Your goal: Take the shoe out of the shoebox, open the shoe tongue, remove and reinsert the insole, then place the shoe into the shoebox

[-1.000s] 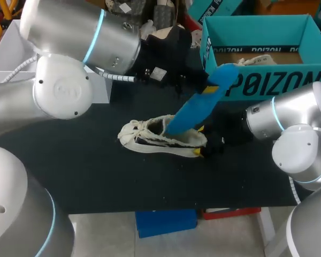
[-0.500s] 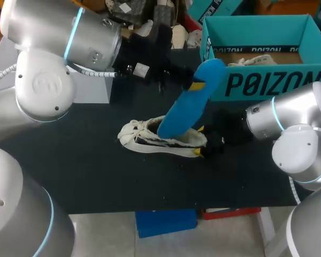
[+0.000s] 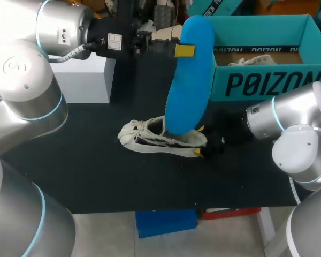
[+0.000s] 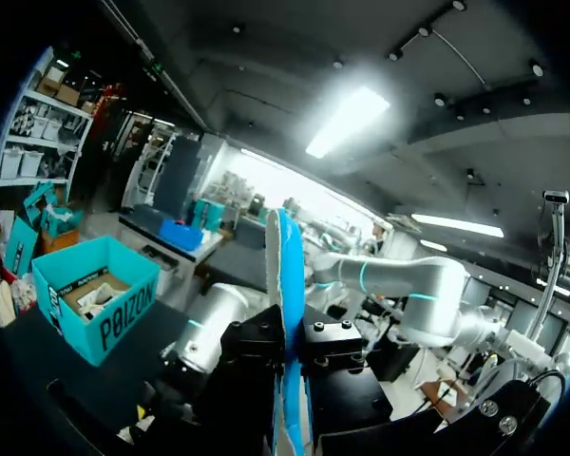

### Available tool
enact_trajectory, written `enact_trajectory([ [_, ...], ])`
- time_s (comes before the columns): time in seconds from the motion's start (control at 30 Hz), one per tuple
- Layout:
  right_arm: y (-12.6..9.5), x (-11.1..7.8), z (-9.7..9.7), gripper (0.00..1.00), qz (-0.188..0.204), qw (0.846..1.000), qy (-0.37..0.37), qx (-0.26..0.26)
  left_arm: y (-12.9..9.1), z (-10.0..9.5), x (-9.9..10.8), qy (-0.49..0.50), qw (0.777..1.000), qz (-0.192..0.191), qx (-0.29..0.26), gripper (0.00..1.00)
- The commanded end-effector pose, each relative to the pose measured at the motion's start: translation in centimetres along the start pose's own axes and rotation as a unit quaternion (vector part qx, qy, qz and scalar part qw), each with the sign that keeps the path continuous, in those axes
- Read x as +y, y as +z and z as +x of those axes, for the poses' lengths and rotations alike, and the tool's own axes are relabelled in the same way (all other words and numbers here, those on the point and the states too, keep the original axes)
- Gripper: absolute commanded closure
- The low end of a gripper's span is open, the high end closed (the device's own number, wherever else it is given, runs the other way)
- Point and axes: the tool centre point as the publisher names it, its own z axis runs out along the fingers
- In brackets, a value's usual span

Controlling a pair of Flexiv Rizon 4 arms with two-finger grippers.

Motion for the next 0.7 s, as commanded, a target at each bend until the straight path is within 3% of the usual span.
enact_trajectory([
  [0.03,0.2,0.0,0.0,1.0,0.001,1.0,0.001,-0.001,-0.2,1.7,-1.3,0.0,1.0,-0.002,-0.002,1.0],
  [0.2,0.2,0.0,0.0,1.0,0.001,1.0,0.001,-0.001,0.0,3.4,-3.0,0.015,1.0,-0.004,-0.006,1.0],
  [0.57,0.2,0.0,0.0,1.0,0.001,1.0,0.001,-0.001,0.7,6.9,-6.2,0.017,0.998,0.047,0.025,1.0],
  [0.7,0.2,0.0,0.0,1.0,0.001,1.0,0.001,-0.001,1.0,8.3,-7.2,0.024,0.998,0.049,0.037,1.0],
])
